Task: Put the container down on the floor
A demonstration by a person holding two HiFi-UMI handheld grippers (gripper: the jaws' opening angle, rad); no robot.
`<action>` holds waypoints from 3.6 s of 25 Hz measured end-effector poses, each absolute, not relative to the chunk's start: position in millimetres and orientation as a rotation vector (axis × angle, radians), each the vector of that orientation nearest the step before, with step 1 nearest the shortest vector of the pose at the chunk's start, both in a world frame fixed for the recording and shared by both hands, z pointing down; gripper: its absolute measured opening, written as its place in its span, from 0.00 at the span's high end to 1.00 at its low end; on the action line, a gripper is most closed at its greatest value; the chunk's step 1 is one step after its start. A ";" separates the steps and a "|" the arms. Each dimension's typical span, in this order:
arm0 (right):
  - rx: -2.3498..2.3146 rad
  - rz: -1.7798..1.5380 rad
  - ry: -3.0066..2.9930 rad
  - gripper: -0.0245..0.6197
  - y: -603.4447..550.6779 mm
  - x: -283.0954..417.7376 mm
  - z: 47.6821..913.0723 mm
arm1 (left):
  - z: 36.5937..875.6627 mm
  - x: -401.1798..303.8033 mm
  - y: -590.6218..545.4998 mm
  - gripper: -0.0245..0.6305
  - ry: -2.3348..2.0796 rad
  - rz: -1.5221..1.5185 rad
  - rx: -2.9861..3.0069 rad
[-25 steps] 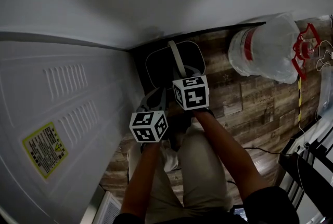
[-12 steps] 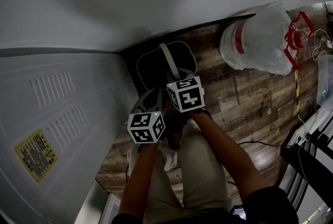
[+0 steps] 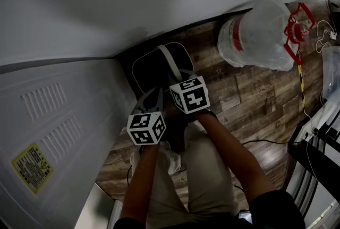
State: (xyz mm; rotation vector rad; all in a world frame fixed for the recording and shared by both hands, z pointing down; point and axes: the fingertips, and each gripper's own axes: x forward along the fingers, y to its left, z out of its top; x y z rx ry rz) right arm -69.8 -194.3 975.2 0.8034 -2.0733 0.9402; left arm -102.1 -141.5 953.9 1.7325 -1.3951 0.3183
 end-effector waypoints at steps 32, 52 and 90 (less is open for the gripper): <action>0.965 1.010 -1.992 0.91 -231.2 15.4 1032.1 | 986.9 -46.5 -179.6 0.94 -1.289 0.386 1.833; 0.947 1.177 -1.948 0.73 -237.5 31.6 1078.2 | 1015.4 -34.8 -194.0 0.94 -1.259 0.414 1.860; 0.987 1.171 -1.869 0.74 -217.9 52.1 969.2 | 911.9 -26.6 -188.9 0.94 -1.213 0.453 1.833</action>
